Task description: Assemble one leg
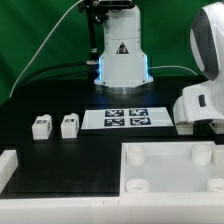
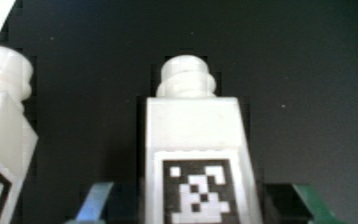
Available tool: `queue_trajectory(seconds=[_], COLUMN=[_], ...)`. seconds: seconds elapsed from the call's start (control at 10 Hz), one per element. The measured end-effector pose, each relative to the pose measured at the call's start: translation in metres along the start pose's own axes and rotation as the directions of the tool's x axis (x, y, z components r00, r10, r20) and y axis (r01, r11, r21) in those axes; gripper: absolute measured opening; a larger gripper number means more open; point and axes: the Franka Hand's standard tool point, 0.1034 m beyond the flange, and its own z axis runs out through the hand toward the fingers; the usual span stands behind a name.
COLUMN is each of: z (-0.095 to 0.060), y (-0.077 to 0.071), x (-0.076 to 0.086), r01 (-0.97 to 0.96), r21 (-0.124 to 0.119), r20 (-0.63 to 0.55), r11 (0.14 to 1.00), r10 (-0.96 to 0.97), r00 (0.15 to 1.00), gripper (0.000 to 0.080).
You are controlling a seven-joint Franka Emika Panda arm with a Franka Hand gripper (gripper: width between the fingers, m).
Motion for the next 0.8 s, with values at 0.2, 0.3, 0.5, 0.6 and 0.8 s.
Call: queue_trajectory(seconds=[0.2, 0.3, 0.5, 0.6, 0.8], z=[0.0, 0.0, 0.0, 0.0, -0.0059], y=[0.0, 0.0, 0.0, 0.0, 0.0015], x=[0.0, 0.0, 0.0, 0.0, -0.0038], r01=[0.0, 0.0, 0.0, 0.0, 0.011], r21=[0.0, 0.0, 0.0, 0.0, -0.001], r20=[0.0, 0.0, 0.0, 0.0, -0.001], r11=[1.0, 1.0, 1.0, 1.0, 1.0], r10=[0.0, 0.0, 0.0, 0.0, -0.011], r00=[1.0, 1.0, 1.0, 1.0, 1.0], gripper=[0.0291, 0.0291, 0.0292, 0.0292, 0.0292])
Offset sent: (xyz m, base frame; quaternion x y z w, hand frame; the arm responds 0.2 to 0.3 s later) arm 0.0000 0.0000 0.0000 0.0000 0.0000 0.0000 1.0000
